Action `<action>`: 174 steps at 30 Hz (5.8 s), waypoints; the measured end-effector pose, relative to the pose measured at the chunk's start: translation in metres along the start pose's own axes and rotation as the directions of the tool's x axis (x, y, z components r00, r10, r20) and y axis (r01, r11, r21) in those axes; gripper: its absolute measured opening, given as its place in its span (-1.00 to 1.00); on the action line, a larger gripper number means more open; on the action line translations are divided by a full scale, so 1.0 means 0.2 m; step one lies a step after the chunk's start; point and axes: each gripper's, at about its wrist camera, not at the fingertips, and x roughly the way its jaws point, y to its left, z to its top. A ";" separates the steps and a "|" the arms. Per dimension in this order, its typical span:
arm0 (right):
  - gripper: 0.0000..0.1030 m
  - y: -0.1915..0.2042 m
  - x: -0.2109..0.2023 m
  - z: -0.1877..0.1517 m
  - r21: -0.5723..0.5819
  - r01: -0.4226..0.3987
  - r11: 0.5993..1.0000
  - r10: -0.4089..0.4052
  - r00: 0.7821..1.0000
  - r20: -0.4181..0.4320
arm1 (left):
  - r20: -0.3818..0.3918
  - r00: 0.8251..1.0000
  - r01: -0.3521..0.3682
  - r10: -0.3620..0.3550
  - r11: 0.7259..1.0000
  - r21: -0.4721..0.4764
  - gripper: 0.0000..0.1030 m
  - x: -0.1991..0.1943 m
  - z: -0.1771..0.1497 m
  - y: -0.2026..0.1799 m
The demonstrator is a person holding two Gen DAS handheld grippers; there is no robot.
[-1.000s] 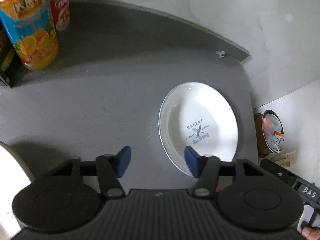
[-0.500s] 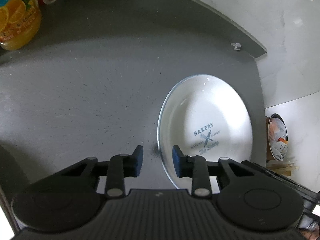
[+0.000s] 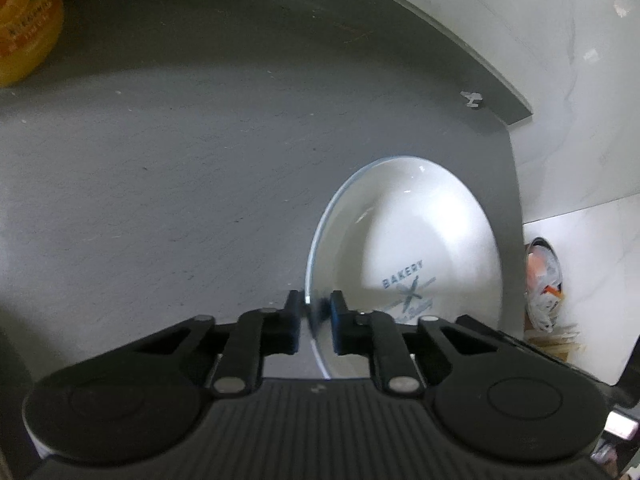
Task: Organize plates and bowls
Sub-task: 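Close both tools on the rim of the 'BAKERY' plate, then lift the 'BAKERY' plate with both tools and carry it over the plate stack, then lower the 'BAKERY' plate onto the plate stack and open both tools, then move both tools toward the red bowl holding the white bowls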
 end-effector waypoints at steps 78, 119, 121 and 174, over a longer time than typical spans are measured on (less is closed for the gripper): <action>-0.72 1.14 -0.56 -0.71 -0.112 -0.092 0.989 0.113 0.973 0.201 | 0.179 0.977 0.102 -0.114 0.992 0.074 -0.89 -1.21 -0.40 0.91; -0.69 1.57 -0.12 -0.96 -0.196 -0.048 0.979 0.054 0.998 0.024 | 0.092 0.991 -0.095 0.093 0.995 0.023 -0.81 -1.10 -0.44 1.45; -0.69 1.59 -0.11 -0.97 -0.206 -0.042 0.978 0.047 0.999 0.019 | 0.090 0.991 -0.099 0.097 0.995 0.023 -0.81 -1.10 -0.43 1.46; 0.06 1.30 -0.61 -0.90 0.013 -0.117 0.993 0.115 0.989 0.087 | 0.148 0.965 -0.244 0.218 0.952 0.184 -0.02 -1.22 -0.40 1.15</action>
